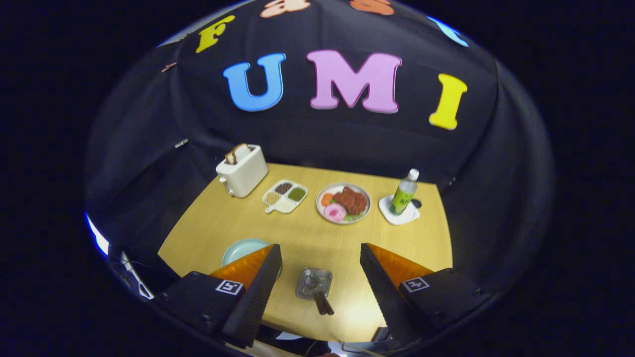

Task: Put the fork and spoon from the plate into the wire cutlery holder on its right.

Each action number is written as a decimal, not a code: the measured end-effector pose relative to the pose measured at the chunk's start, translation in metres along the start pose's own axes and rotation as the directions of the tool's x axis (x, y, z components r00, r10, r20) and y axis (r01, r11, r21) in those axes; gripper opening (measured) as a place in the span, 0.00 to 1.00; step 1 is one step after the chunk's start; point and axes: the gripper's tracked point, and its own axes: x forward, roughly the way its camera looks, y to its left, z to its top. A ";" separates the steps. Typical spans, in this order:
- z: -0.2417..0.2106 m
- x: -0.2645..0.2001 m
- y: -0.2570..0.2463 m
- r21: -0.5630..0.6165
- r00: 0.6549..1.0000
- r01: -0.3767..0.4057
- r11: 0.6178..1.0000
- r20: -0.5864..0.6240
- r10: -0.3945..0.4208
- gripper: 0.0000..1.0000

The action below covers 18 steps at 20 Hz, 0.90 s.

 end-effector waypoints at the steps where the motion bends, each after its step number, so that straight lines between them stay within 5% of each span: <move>1: 0.012 -0.010 0.001 -0.011 0.998 0.012 1.000 0.064 -0.011 0.99; 8: 0.061 -0.079 0.015 -0.015 0.906 0.054 0.998 0.421 -0.043 0.99; 13: 0.063 -0.097 0.032 -0.018 0.849 0.027 0.999 0.528 -0.013 0.99; 18: 0.035 -0.080 0.033 0.074 0.876 -0.069 0.995 0.481 0.025 0.99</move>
